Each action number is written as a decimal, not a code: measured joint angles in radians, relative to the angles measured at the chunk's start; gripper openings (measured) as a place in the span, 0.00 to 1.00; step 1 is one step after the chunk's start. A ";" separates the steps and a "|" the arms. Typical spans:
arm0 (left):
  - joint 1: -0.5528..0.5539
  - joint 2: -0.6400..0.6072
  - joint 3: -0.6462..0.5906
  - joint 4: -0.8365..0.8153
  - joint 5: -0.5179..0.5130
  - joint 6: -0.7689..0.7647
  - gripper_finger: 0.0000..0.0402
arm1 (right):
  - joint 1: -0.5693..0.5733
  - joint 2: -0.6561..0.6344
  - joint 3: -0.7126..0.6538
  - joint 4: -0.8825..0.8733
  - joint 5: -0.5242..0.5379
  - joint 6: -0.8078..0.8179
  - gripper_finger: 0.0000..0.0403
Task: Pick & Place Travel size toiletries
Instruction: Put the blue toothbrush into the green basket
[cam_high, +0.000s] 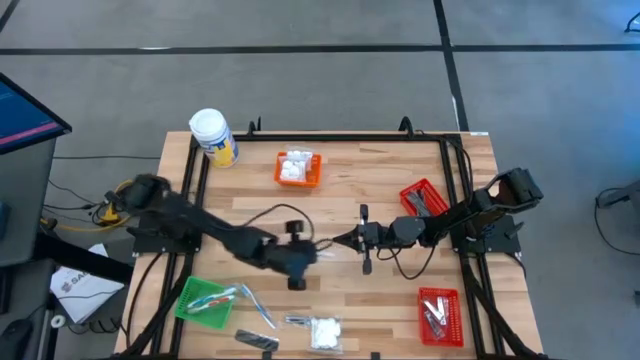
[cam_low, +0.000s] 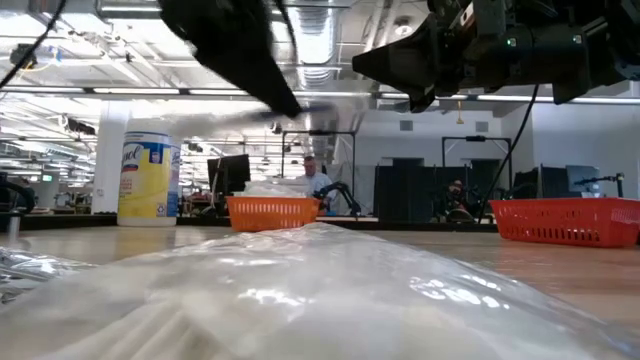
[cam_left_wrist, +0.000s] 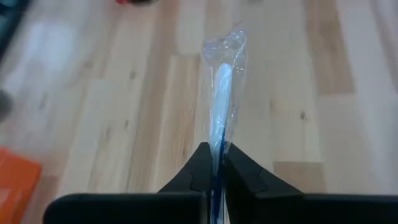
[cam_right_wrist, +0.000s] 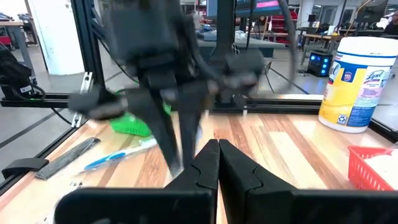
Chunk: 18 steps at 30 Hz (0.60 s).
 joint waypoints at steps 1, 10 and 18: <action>-0.021 -0.034 -0.023 0.002 -0.030 -0.026 0.02 | 0.000 0.000 0.000 0.000 0.000 0.000 0.00; -0.197 -0.282 -0.201 0.002 -0.265 -0.290 0.02 | -0.001 0.000 0.000 0.021 0.000 0.000 0.00; -0.324 -0.312 -0.243 -0.046 -0.301 -0.473 0.02 | -0.002 0.000 0.000 0.027 0.000 0.004 0.00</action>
